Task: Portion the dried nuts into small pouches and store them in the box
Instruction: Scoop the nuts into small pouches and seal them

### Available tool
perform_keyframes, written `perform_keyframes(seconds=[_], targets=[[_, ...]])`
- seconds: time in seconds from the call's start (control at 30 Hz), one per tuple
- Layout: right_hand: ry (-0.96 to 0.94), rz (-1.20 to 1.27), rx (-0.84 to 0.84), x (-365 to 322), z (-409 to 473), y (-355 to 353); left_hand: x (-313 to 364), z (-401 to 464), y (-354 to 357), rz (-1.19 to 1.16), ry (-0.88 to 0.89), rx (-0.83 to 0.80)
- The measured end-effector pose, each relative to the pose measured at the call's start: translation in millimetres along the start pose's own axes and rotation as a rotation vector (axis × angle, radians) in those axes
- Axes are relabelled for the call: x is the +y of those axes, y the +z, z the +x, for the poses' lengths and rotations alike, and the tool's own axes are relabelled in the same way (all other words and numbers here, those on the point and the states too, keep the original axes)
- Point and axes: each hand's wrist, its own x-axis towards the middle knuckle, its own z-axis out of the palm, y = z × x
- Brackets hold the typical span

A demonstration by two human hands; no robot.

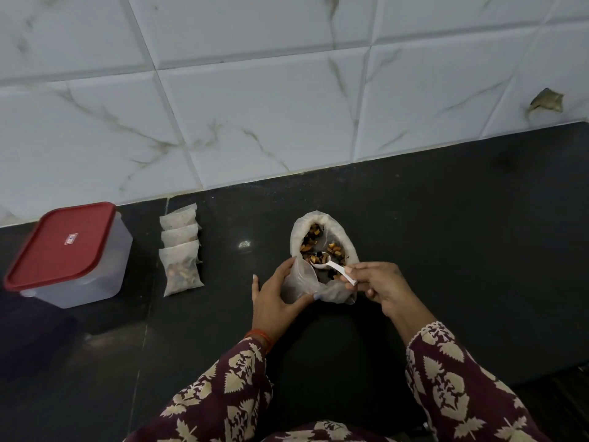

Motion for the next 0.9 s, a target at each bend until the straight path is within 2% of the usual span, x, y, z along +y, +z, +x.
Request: perform_keyframes(seconds=[0.23, 0.37, 0.43, 0.5, 0.6, 0.7, 0.77, 0.9], targets=[[-0.078, 0.003, 0.008, -6, -8, -8, 6, 10, -11, -0.080, -0.042, 0.022], [-0.230, -0.077, -0.043, -12, -18, -10, 12, 16, -16, -0.152, -0.053, 0.000], [-0.347, -0.167, -0.090, -12, -23, -6, 15, 18, -17, -0.188, -0.056, -0.003], [-0.516, -0.331, -0.069, -8, -22, 0, 18, 18, -18, -0.207, -0.062, 0.004], [-0.898, -0.695, 0.094, 1, -19, 9, 18, 18, -20, -0.208, -0.070, 0.010], [-1.295, -0.871, 0.210, 9, -13, 15, 17, 17, -21, -0.222, -0.080, 0.009], [-1.397, -0.912, 0.193, 12, -9, 16, 18, 15, -20, -0.230, -0.079, 0.017], [-1.427, -0.896, 0.199, 16, -6, 16, 17, 14, -20, -0.269, -0.087, 0.028]])
